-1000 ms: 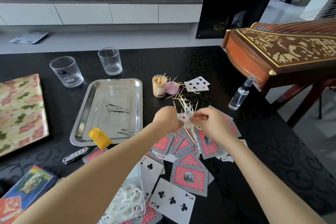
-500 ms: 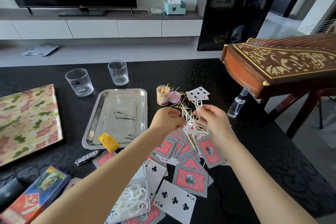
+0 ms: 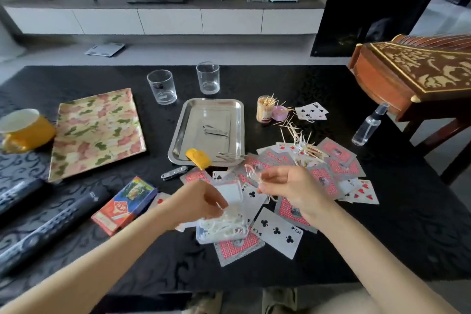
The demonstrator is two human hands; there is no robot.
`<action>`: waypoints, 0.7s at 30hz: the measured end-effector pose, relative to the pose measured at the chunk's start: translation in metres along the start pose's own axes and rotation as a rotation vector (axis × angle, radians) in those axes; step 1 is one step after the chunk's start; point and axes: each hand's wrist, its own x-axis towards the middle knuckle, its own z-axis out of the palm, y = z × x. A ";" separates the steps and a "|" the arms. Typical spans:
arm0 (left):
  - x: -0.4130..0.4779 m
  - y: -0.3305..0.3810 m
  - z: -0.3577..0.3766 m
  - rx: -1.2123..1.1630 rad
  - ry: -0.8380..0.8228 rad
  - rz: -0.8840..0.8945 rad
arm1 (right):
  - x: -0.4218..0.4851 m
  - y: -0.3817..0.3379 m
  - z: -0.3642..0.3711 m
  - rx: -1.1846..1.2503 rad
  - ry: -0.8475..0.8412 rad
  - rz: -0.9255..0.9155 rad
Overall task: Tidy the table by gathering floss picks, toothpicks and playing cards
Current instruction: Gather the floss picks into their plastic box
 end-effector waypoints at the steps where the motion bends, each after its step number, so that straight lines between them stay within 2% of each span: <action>1: -0.005 -0.008 0.004 0.041 0.011 -0.007 | -0.002 0.002 0.010 -0.100 -0.029 -0.011; 5: -0.010 -0.013 0.012 0.164 0.076 0.061 | -0.002 0.010 0.041 -0.441 -0.069 -0.119; 9: -0.012 -0.014 0.008 0.203 0.119 0.079 | -0.006 0.010 0.056 -0.521 -0.005 -0.176; 13: -0.016 -0.031 -0.006 0.056 0.220 0.017 | -0.011 0.007 0.062 -0.645 0.008 -0.220; 18: -0.021 -0.040 -0.007 0.004 0.253 0.003 | -0.014 0.008 0.076 -0.977 -0.071 -0.319; 21: -0.020 -0.035 -0.008 -0.029 0.254 0.015 | -0.009 0.012 0.086 -0.990 -0.106 -0.368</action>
